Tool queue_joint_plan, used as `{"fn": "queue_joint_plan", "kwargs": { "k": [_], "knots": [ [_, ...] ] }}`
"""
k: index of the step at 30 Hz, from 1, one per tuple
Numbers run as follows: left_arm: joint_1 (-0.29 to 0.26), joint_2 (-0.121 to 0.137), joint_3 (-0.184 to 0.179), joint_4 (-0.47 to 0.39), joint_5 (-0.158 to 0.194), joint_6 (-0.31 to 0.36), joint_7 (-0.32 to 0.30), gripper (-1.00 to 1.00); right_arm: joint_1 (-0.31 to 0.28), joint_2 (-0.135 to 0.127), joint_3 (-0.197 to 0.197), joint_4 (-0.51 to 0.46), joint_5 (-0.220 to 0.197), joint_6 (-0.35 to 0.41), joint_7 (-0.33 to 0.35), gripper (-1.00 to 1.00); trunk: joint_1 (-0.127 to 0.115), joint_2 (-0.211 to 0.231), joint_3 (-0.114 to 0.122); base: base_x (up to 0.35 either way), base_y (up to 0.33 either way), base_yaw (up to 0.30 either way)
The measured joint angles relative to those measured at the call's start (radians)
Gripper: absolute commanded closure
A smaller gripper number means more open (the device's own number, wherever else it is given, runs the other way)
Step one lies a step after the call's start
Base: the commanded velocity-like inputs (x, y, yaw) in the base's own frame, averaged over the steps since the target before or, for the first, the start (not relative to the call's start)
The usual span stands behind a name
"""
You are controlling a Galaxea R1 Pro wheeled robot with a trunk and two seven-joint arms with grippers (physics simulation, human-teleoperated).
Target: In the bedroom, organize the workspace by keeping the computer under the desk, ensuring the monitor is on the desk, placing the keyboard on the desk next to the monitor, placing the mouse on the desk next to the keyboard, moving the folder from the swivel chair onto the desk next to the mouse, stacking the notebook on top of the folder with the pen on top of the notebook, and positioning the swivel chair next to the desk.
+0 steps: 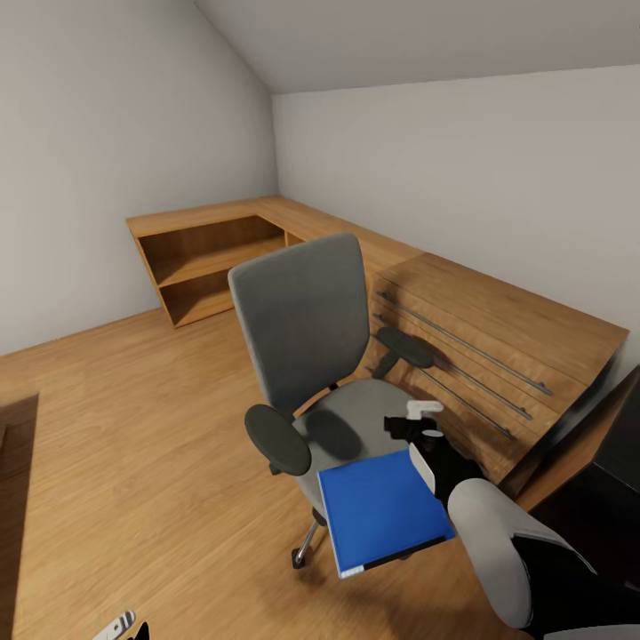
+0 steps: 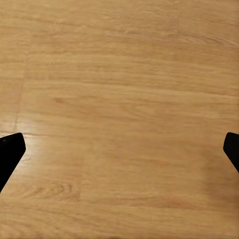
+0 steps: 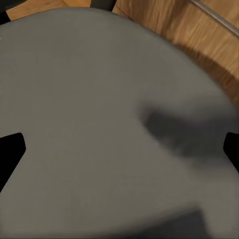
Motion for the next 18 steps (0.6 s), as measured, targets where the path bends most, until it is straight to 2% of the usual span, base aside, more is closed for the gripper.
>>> {"fn": "queue_joint_plan", "kwargs": {
  "k": [7,14,18],
  "knots": [
    [0.000,0.000,0.000,0.000,0.000,0.000,0.000,-1.00,0.000,0.015,0.000,0.003,-0.002,0.001,-0.002,-1.00,0.000,0.000,0.001,-0.043,0.017,-0.027],
    [0.000,0.001,0.000,0.000,0.000,0.000,0.000,-1.00,0.000,0.029,-0.001,0.003,-0.003,0.001,-0.004,-1.00,0.000,0.000,0.006,-0.228,0.163,-0.181],
    [0.000,0.001,0.000,0.000,0.000,0.000,0.000,-1.00,0.000,0.031,-0.001,0.004,-0.003,0.000,-0.006,-1.00,0.000,0.000,0.007,-0.240,0.189,-0.074]
  ]
}}
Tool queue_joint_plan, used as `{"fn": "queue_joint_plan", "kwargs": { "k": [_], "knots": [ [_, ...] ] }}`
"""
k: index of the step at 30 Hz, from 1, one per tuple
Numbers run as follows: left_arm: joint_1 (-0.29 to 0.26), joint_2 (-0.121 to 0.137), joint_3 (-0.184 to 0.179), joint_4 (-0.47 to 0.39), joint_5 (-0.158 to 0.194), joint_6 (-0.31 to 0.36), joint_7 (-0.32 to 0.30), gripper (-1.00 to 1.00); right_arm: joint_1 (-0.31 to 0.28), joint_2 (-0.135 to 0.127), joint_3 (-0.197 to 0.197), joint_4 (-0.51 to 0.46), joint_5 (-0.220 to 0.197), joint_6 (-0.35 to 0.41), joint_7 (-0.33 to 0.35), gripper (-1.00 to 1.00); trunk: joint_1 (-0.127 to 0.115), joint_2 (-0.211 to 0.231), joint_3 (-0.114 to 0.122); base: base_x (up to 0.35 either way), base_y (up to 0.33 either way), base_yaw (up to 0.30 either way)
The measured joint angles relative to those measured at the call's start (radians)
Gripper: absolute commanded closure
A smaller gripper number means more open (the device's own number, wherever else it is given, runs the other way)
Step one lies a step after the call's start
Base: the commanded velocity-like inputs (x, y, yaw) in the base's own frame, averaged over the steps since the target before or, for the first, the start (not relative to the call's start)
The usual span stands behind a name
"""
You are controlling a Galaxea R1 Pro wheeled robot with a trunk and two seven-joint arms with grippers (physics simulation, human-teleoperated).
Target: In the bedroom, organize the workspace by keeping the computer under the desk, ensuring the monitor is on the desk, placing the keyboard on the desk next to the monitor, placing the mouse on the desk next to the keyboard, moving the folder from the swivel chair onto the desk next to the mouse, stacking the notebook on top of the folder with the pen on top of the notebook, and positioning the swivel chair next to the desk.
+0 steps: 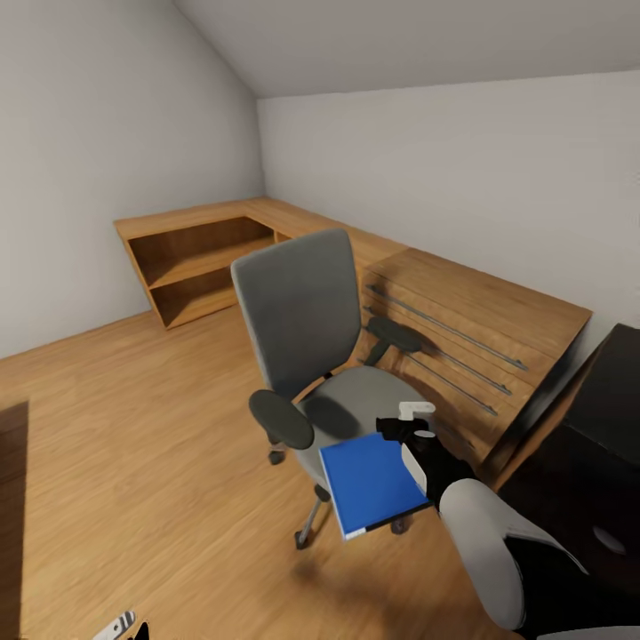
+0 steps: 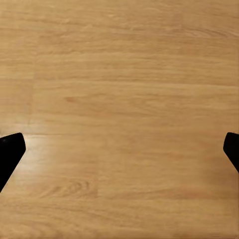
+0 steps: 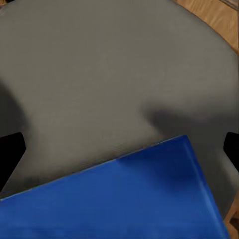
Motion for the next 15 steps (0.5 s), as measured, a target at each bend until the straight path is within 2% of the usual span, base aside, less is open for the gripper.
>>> {"fn": "queue_joint_plan", "kwargs": {
  "k": [8,11,15],
  "knots": [
    [0.000,0.000,0.000,0.001,0.000,0.000,-0.001,-1.00,0.000,0.000,0.000,-0.001,0.000,-0.004,-0.002,-1.00,0.000,0.000,0.000,-0.208,0.160,-0.020],
    [0.000,-0.001,0.000,0.002,0.000,0.000,-0.001,-1.00,0.000,0.000,0.000,-0.001,0.000,-0.005,-0.002,-1.00,0.000,0.000,0.002,-0.212,0.126,-0.145],
    [0.000,-0.001,0.000,0.002,0.000,0.000,-0.001,-1.00,0.000,-0.001,0.000,0.000,0.000,-0.005,-0.002,-1.00,0.000,0.000,0.005,-0.045,0.025,-0.220]
  ]
}}
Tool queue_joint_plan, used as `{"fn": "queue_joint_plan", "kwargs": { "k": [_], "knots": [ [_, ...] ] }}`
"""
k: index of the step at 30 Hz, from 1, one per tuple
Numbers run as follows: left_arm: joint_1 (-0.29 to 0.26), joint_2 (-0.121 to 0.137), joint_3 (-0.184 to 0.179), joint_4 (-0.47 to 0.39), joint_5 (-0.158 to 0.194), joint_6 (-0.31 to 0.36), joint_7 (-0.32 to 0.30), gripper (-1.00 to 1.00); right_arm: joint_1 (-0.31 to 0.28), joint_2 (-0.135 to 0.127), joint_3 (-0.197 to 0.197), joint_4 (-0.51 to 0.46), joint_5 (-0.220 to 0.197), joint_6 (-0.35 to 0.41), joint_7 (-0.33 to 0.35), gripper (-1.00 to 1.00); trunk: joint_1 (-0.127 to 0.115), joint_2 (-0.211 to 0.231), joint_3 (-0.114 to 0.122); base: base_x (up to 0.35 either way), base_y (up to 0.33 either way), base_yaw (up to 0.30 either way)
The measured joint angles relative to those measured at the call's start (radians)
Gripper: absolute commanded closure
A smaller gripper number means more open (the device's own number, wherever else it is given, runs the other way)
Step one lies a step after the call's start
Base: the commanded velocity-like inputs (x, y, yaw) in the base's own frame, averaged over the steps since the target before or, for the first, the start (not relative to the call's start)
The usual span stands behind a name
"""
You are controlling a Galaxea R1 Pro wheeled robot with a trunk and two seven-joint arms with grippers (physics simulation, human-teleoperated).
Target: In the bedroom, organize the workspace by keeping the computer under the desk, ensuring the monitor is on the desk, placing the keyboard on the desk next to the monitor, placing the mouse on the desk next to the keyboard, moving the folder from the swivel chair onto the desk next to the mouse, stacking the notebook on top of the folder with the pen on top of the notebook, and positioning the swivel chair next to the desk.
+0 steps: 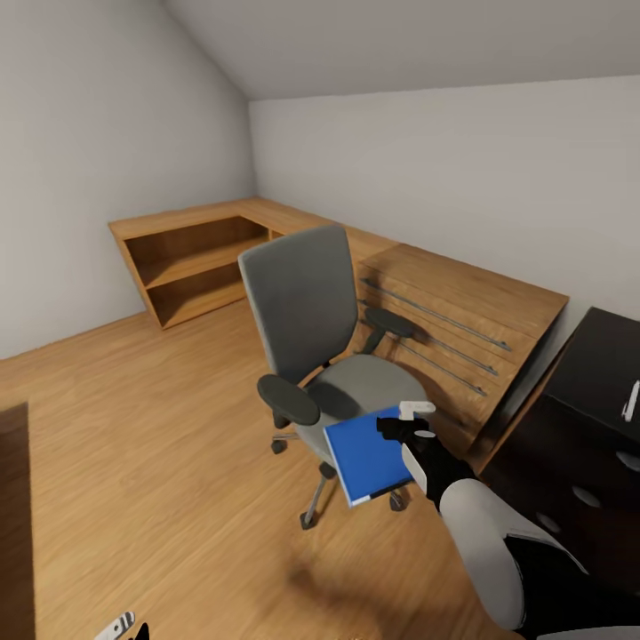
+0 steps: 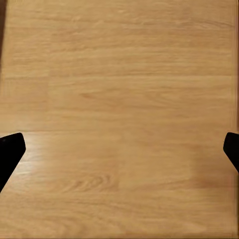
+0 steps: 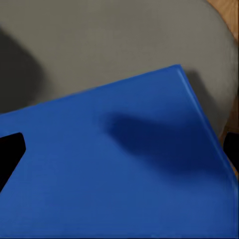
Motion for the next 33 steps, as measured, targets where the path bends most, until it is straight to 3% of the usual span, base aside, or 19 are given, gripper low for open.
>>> {"fn": "queue_joint_plan", "kwargs": {
  "k": [16,26,33],
  "knots": [
    [0.000,0.000,0.000,0.005,0.000,0.000,0.001,-1.00,0.000,-0.001,-0.001,0.002,0.000,-0.001,0.001,-1.00,0.000,0.000,0.006,-0.061,0.002,-0.242],
    [0.000,0.000,-0.001,0.005,0.000,0.000,0.002,-1.00,0.000,-0.002,-0.001,0.002,0.000,-0.002,0.004,-1.00,0.000,0.000,0.006,-0.217,0.000,-0.043],
    [0.000,-0.001,-0.001,0.004,-0.001,0.000,0.002,-1.00,0.027,-0.039,-0.003,0.001,-0.014,-0.028,0.012,-1.00,0.000,0.000,0.006,-0.003,0.000,0.000]
  ]
}}
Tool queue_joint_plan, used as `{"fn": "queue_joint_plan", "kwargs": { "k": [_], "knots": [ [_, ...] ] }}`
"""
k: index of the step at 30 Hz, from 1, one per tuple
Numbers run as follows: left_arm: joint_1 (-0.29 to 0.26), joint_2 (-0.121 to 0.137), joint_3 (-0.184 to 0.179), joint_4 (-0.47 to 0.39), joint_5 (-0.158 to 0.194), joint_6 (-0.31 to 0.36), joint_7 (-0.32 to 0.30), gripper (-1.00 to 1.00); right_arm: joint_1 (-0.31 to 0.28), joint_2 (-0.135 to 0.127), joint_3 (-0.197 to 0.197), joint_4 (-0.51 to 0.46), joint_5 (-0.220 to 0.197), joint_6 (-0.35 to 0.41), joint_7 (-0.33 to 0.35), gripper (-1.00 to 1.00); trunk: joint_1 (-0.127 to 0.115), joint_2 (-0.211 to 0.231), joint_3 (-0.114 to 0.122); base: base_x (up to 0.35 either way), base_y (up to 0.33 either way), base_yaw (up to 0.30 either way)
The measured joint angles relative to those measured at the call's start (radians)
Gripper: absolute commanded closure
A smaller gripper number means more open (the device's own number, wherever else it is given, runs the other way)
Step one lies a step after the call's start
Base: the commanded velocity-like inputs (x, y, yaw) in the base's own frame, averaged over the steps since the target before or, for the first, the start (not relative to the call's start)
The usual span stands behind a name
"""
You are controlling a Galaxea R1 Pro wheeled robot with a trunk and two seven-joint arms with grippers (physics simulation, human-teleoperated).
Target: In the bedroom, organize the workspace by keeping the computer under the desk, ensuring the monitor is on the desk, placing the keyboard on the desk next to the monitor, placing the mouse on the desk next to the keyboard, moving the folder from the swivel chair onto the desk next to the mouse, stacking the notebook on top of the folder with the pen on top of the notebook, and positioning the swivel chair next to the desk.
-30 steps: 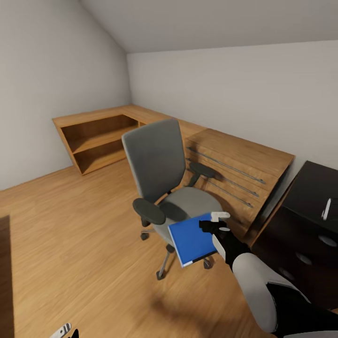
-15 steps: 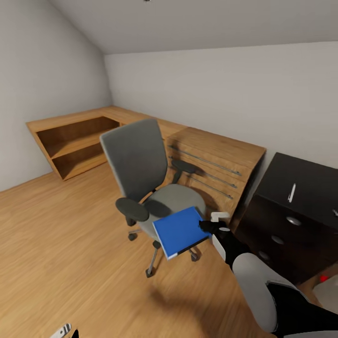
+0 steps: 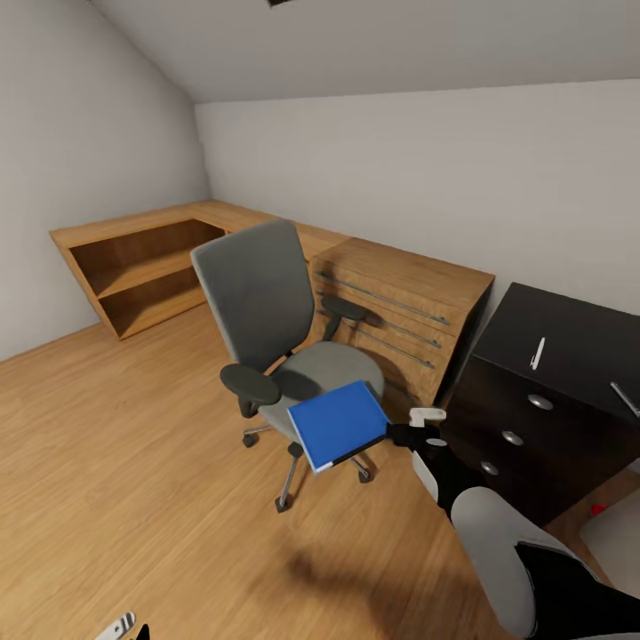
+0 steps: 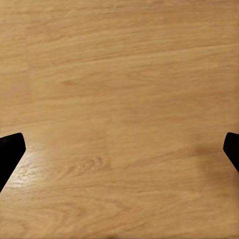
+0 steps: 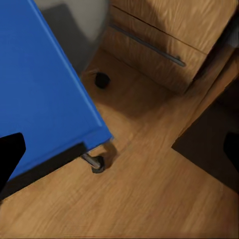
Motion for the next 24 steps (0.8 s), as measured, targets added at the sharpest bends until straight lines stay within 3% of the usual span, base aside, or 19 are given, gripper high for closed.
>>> {"fn": "queue_joint_plan", "kwargs": {
  "k": [5,7,9,15,16,17,19,23,24],
  "knots": [
    [0.000,0.000,-0.001,0.000,0.000,0.000,0.000,-1.00,0.009,-0.021,0.000,-0.001,-0.051,-0.016,0.031,-1.00,0.000,0.000,0.000,0.000,0.000,0.000],
    [0.000,0.000,-0.001,0.000,0.001,0.000,0.001,-1.00,0.011,-0.052,0.002,-0.001,-0.104,-0.017,0.087,-1.00,0.000,0.000,0.000,0.000,0.000,0.000],
    [0.000,0.000,-0.002,0.001,0.001,0.000,0.001,-1.00,0.012,-0.100,0.002,-0.001,-0.180,-0.012,0.195,-1.00,0.000,0.000,0.000,0.000,0.000,0.000],
    [0.000,0.000,-0.002,0.001,0.002,0.001,0.001,-1.00,0.013,-0.166,-0.001,-0.002,-0.321,0.033,0.315,-1.00,0.000,0.000,0.000,0.000,0.000,0.000],
    [0.000,0.000,-0.002,0.001,0.002,0.001,0.001,-1.00,0.013,-0.183,-0.001,-0.002,-0.369,0.053,0.337,-1.00,0.000,0.000,0.000,0.000,0.000,0.000],
    [0.000,0.000,-0.002,0.001,0.002,0.001,0.001,-1.00,0.012,-0.218,-0.002,-0.003,-0.466,0.094,0.372,-1.00,0.000,0.000,0.000,0.000,0.000,0.000],
    [0.000,0.000,-0.003,0.002,0.001,0.001,0.001,-1.00,0.013,-0.240,-0.001,-0.003,-0.521,0.122,0.389,-1.00,0.000,0.000,0.000,0.000,0.000,0.000],
    [0.000,0.000,-0.003,0.002,0.001,0.001,0.001,-1.00,0.015,-0.279,-0.002,-0.001,-0.752,0.244,0.431,-1.00,0.015,-0.028,-0.012,0.000,0.000,0.000],
    [0.000,0.000,-0.003,0.002,0.000,0.001,0.002,-1.00,0.019,-0.281,-0.002,0.001,-0.771,0.240,0.437,-1.00,0.019,-0.035,-0.016,0.000,0.000,0.000]
  ]
}}
